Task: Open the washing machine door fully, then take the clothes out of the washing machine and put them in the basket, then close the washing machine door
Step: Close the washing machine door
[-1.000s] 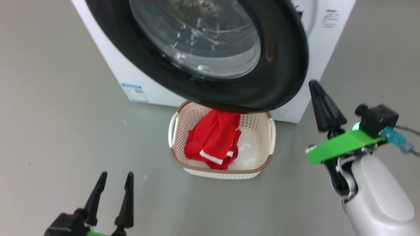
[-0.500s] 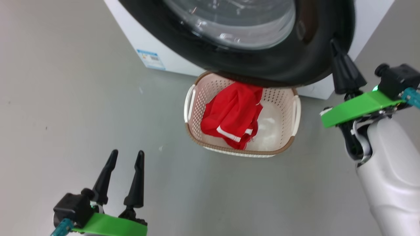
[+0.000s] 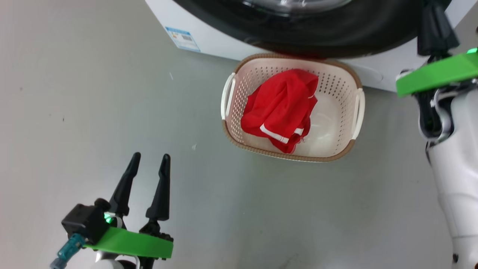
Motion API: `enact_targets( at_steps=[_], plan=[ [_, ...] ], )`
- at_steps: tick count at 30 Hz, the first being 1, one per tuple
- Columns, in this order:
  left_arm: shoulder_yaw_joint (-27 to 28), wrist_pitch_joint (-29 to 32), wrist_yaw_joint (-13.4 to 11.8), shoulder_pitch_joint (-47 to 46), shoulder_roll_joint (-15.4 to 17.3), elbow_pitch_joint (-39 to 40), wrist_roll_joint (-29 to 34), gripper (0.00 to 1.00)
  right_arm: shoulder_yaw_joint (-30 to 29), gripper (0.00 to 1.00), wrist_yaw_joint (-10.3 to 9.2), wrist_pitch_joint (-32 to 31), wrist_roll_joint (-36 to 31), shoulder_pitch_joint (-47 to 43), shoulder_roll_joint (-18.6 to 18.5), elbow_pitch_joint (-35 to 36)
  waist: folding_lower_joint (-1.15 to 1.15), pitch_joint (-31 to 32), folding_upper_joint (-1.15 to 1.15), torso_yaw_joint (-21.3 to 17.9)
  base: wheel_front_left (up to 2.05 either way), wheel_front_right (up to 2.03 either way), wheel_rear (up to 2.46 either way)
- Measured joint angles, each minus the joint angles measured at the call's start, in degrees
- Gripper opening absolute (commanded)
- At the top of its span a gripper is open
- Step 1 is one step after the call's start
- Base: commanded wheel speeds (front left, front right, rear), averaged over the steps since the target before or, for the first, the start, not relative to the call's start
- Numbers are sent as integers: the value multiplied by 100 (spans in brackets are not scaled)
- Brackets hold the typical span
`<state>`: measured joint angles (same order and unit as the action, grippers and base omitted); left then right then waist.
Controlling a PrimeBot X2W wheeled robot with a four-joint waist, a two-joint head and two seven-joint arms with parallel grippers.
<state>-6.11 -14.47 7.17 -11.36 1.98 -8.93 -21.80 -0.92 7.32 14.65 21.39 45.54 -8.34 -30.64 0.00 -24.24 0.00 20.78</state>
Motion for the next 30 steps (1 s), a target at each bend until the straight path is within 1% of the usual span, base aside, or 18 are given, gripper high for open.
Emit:
enact_targets(
  at_steps=[9,13,17,23,26,27,29,30],
  plan=[
    [-74,0,0,-120,-5,2,-108,100,-177,0,0,0,-200,571,-23,-170,0,-279,0,87,0,0,0],
    [-109,0,0,-204,-12,11,-119,100,-223,0,32,5,-366,671,24,-181,0,-369,0,105,0,0,0],
    [-129,0,0,-209,-13,12,-135,100,-259,0,48,5,-383,788,60,-222,0,-429,0,113,0,0,0],
    [-129,0,0,-216,-14,-12,-114,100,-20,0,38,5,-382,816,10,-229,0,-354,0,63,0,0,0],
    [-125,0,0,-216,-14,-73,-31,100,164,0,36,5,-376,695,-46,-185,0,-246,0,33,0,0,0],
    [-121,0,0,-215,-14,-90,-5,100,203,12,36,5,-369,602,-53,-152,0,-204,0,21,0,0,0],
    [-90,0,0,-213,-14,-126,70,100,270,49,23,5,-335,352,-46,-75,0,-113,0,-8,0,0,0],
    [-70,0,0,-211,-15,-145,103,100,280,93,23,5,-331,210,-41,-40,0,-64,0,-25,0,0,0]
  ],
)
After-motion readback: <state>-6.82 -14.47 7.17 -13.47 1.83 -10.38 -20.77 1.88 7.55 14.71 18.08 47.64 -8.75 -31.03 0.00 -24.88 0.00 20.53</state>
